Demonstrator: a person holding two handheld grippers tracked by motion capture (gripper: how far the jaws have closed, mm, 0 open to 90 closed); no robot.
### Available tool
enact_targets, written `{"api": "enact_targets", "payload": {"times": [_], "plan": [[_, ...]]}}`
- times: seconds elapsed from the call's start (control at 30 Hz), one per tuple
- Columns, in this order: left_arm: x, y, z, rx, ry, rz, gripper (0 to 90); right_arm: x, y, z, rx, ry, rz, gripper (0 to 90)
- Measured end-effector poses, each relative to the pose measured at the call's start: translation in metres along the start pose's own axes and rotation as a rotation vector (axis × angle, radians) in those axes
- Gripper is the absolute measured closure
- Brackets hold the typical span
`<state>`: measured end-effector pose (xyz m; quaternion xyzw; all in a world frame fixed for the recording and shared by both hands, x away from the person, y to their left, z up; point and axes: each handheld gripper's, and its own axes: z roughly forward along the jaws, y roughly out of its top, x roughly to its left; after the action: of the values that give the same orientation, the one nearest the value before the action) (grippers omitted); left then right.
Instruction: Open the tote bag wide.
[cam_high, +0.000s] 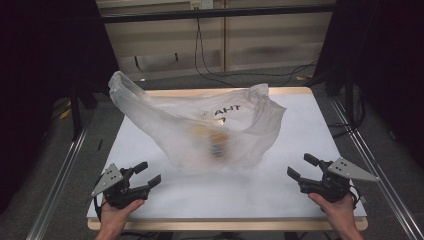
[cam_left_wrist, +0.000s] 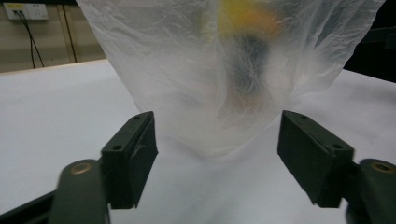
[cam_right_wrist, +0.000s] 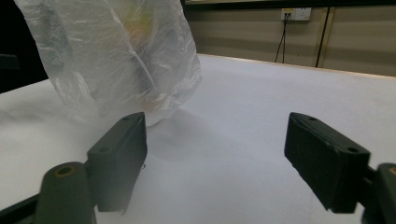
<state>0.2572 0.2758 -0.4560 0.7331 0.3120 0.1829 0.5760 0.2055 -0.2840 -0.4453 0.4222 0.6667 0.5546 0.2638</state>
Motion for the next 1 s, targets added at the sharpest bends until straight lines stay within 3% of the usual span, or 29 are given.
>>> {"api": "enact_targets", "payload": {"times": [0.03, 0.07, 0.1, 0.13, 0.2, 0.23, 0.27, 0.33, 0.37, 0.4, 0.43, 0.47, 0.5, 0.53, 0.57, 0.67, 0.7, 0.73, 0.83, 0.87, 1.0], "plan": [[0.000, 0.000, 0.000, 0.000, -0.006, -0.009, 34.6, 0.000, 0.000, 0.000, 0.000, 0.000, 0.000, 27.0], [-0.001, 0.001, 0.000, 0.000, -0.009, -0.014, 39.8, -0.001, 0.001, -0.001, -0.004, 0.013, -0.002, 33.8], [-0.001, 0.001, 0.000, 0.000, -0.009, -0.014, 46.8, -0.001, 0.001, -0.001, -0.004, 0.013, -0.002, 33.8], [-0.001, 0.002, -0.001, 0.006, -0.011, 0.009, 46.8, -0.002, 0.001, -0.001, -0.002, 0.020, 0.000, 35.3], [-0.001, 0.002, 0.000, 0.019, -0.031, 0.004, 53.8, -0.004, 0.001, -0.001, 0.007, 0.036, -0.001, 47.9], [0.000, 0.003, 0.000, 0.017, -0.041, 0.005, 53.8, -0.004, 0.001, -0.001, 0.007, 0.036, -0.001, 47.9], [-0.002, 0.004, 0.001, 0.029, -0.039, -0.009, 58.7, -0.005, 0.001, 0.000, 0.012, 0.063, 0.004, 60.8], [-0.002, 0.005, 0.001, 0.032, -0.050, -0.022, 63.1, -0.005, 0.002, 0.001, 0.009, 0.066, 0.001, 63.5], [-0.001, 0.006, 0.001, 0.041, -0.070, -0.020, 69.8, -0.005, 0.003, 0.002, 0.012, 0.090, 0.011, 71.7], [-0.001, 0.006, 0.001, 0.041, -0.070, -0.020, 73.1, -0.005, 0.003, 0.002, 0.012, 0.090, 0.011, 71.7], [-0.002, 0.008, 0.002, 0.054, -0.079, -0.014, 76.7, -0.004, 0.005, 0.003, 0.013, 0.105, 0.003, 79.5], [-0.004, 0.010, 0.003, 0.055, -0.052, -0.019, 77.9, -0.005, 0.006, 0.004, 0.016, 0.122, 0.007, 82.2], [-0.004, 0.010, 0.003, 0.055, -0.052, -0.019, 80.8, -0.005, 0.006, 0.004, 0.016, 0.122, 0.007, 82.2], [-0.002, 0.011, 0.003, 0.056, -0.087, -0.001, 80.8, -0.006, 0.007, 0.005, 0.014, 0.130, 0.012, 86.0], [-0.003, 0.014, 0.005, 0.057, -0.072, -0.015, 84.6, -0.007, 0.008, 0.006, 0.022, 0.147, 0.013, 89.9], [0.000, 0.015, 0.005, 0.053, -0.108, -0.025, 89.2, -0.009, 0.010, 0.009, 0.031, 0.165, 0.019, 90.0], [0.002, 0.016, 0.005, 0.046, -0.128, -0.041, 90.0, -0.009, 0.011, 0.010, 0.032, 0.165, 0.020, 90.0], [0.005, 0.016, 0.001, 0.028, -0.118, -0.091, 90.0, -0.010, 0.013, 0.012, 0.035, 0.171, 0.026, 90.0], [0.007, 0.017, -0.002, 0.033, -0.086, -0.076, 90.0, -0.009, 0.016, 0.013, 0.037, 0.182, 0.030, 90.0], [0.009, 0.017, -0.002, 0.038, -0.118, -0.074, 90.0, -0.008, 0.017, 0.014, 0.037, 0.188, 0.028, 90.0], [0.007, 0.022, -0.006, 0.029, -0.062, -0.057, 90.0, -0.004, 0.029, 0.016, 0.029, 0.207, 0.026, 90.0]]}}
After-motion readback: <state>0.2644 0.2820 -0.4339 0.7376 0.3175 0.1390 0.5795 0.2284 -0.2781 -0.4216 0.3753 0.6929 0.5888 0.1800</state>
